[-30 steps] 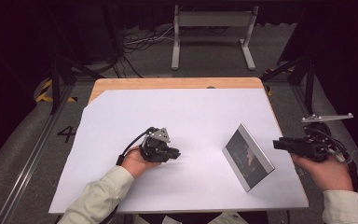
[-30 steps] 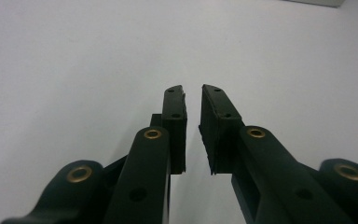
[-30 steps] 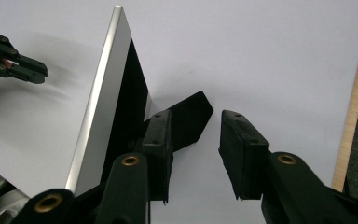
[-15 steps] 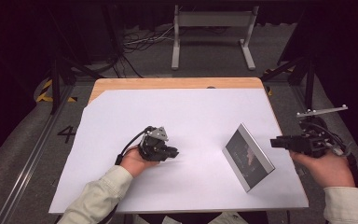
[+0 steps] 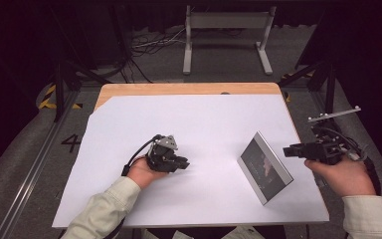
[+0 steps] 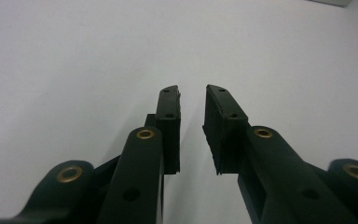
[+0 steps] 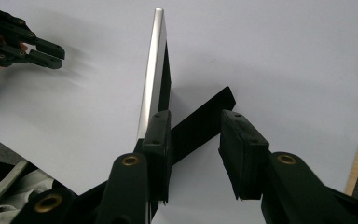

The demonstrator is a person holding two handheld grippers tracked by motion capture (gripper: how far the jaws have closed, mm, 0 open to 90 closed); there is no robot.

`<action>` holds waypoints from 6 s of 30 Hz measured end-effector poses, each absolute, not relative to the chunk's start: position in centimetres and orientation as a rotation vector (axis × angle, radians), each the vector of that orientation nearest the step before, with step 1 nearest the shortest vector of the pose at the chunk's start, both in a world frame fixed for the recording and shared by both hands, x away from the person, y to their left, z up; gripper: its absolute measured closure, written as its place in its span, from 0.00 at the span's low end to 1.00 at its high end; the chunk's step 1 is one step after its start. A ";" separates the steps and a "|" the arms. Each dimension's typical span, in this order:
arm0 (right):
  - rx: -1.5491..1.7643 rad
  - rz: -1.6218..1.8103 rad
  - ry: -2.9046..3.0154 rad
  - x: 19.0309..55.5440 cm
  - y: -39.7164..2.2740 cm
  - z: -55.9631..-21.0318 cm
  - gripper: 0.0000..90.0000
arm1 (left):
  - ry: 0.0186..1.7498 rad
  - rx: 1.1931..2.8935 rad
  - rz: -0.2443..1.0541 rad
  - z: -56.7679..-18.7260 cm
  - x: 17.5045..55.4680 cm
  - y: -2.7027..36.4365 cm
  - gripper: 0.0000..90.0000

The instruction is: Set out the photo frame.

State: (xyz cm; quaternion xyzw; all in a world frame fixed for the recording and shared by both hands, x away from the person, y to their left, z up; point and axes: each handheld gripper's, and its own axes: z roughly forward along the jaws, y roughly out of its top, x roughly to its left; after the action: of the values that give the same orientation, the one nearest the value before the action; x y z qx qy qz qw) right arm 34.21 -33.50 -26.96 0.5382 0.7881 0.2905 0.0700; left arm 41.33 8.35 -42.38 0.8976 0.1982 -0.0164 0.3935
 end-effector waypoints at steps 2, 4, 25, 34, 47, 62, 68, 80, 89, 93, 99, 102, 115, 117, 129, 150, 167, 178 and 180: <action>1.618 0.872 2.377 34.3 -33.3 -26.9 0.71 | 0.506 2.278 -0.044 -42.4 41.4 8.5 0.83; 1.614 0.871 2.386 34.3 -32.9 -26.8 0.71 | 0.511 2.277 -0.048 -42.4 41.4 8.6 0.83; 1.621 0.859 2.446 34.7 -30.9 -28.1 0.69 | 0.516 2.279 -0.058 -42.6 41.4 8.6 0.82; 1.626 0.824 2.478 35.2 -30.2 -29.2 0.70 | 0.525 2.274 -0.060 -42.6 41.5 8.7 0.82; 1.630 0.776 2.506 35.8 -29.5 -30.3 0.73 | 0.533 2.272 -0.058 -42.6 41.5 8.8 0.81; 1.613 0.708 2.524 36.3 -28.2 -31.3 0.85 | 0.526 2.274 -0.058 -42.6 41.5 8.7 0.81; 1.616 0.680 2.513 36.3 -28.2 -31.2 0.90 | 0.526 2.276 -0.057 -42.6 41.5 8.7 0.81; 1.557 0.630 2.517 36.6 -28.0 -30.6 0.93 | 0.546 2.266 -0.055 -42.7 41.4 9.1 0.80; 1.455 0.629 2.549 37.4 -27.2 -29.4 0.93 | 0.605 2.249 -0.029 -42.7 41.0 10.6 0.75; 1.401 0.611 2.572 37.9 -26.3 -28.7 0.93 | 0.643 2.239 -0.010 -42.8 40.7 11.6 0.72; 1.300 0.606 2.619 39.0 -24.9 -28.1 0.93 | 0.691 2.221 0.002 -42.8 40.3 13.1 0.70; 1.244 0.612 2.642 39.5 -24.1 -27.9 0.93 | 0.714 2.211 0.010 -42.9 39.9 13.7 0.70; 0.964 0.604 2.756 41.1 -20.8 -27.1 0.93 | 0.783 2.183 0.030 -43.0 39.0 16.1 0.69; 0.949 0.601 2.761 41.2 -20.6 -27.1 0.93 | 0.786 2.180 0.032 -43.1 38.9 16.2 0.69; 0.733 0.629 2.860 41.9 -18.6 -27.0 0.93 | 0.801 2.171 0.027 -43.1 38.6 16.8 0.69; 0.377 0.606 2.996 43.3 -16.9 -27.8 0.93 | 0.798 2.173 0.013 -43.2 38.8 16.6 0.69; 0.139 0.586 3.066 44.5 -15.8 -29.2 0.93 | 0.798 2.175 0.004 -43.3 38.8 16.7 0.69; 0.038 0.562 3.085 44.8 -15.5 -29.9 0.93 | 0.790 2.179 0.004 -43.3 38.9 16.6 0.69; 0.014 0.555 3.089 44.8 -15.5 -30.0 0.93 | 0.791 2.180 0.001 -43.3 38.9 16.5 0.69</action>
State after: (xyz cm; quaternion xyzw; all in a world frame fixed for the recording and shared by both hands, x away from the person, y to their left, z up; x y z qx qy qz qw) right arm 44.84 -15.52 -29.97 0.0046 0.9842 0.1768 0.0016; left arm 38.94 16.52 -43.26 0.8617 0.3126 0.0005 0.3998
